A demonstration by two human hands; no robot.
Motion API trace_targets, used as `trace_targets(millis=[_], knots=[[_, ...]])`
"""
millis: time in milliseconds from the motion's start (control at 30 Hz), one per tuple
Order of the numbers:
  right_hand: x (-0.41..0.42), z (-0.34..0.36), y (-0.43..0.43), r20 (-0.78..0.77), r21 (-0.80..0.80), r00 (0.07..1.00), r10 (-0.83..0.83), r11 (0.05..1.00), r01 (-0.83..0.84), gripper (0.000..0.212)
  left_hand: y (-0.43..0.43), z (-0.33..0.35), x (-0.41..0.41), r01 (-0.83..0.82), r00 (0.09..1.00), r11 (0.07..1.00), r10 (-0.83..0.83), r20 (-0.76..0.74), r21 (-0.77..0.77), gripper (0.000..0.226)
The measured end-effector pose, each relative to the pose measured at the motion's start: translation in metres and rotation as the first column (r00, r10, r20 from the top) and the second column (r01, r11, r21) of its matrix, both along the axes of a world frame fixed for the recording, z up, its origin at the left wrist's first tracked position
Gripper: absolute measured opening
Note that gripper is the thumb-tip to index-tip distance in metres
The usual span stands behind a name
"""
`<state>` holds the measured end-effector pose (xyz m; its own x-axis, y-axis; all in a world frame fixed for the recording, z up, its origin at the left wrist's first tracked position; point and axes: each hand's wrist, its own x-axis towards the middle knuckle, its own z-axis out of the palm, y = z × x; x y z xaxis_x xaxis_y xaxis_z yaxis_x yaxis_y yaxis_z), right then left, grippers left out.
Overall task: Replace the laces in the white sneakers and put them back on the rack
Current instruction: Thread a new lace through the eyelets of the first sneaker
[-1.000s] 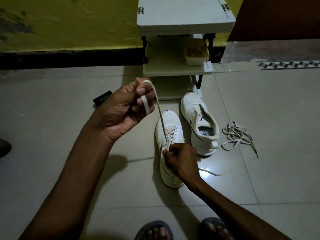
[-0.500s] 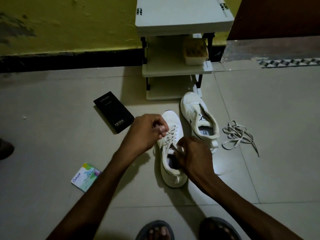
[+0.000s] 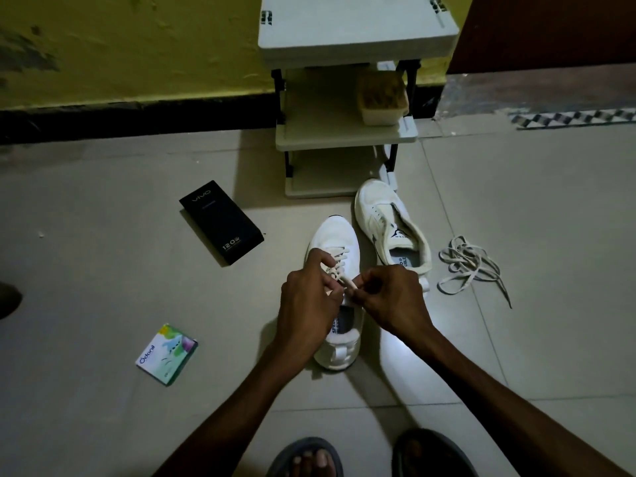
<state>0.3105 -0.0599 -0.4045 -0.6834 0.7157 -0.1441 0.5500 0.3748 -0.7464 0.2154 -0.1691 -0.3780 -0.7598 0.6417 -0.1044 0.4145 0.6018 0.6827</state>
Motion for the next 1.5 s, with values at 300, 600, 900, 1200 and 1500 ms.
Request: trace_targets(millis=[300,600,900,1200,1500], knots=[[0.003,-0.002,0.002,-0.033,-0.154,0.999,-0.002,0.988,-0.003,0.013,-0.001,-0.011,0.016,-0.04,0.997,0.999,0.041,-0.071,0.012,0.04],[0.005,-0.007,0.003,-0.055,-0.226,0.997,0.051,0.972,-0.062,0.029,-0.001,-0.011,0.018,0.013,0.989,1.0,-0.016,-0.146,-0.024,0.034],[0.006,-0.007,-0.003,-0.05,-0.138,0.999,0.02,0.99,-0.027,0.029,0.004,-0.009,0.026,-0.126,0.969,0.992,0.122,-0.215,-0.006,0.023],[0.008,-0.005,-0.009,-0.075,-0.139,0.996,-0.041,0.99,0.03,0.027,0.004,-0.021,0.042,-0.209,0.963,0.977,0.214,-0.166,0.047,0.025],[0.009,-0.005,-0.007,-0.104,-0.197,0.994,-0.018,0.98,-0.003,0.029,0.003,-0.018,0.041,-0.344,0.938,0.937,0.346,-0.029,0.068,0.036]])
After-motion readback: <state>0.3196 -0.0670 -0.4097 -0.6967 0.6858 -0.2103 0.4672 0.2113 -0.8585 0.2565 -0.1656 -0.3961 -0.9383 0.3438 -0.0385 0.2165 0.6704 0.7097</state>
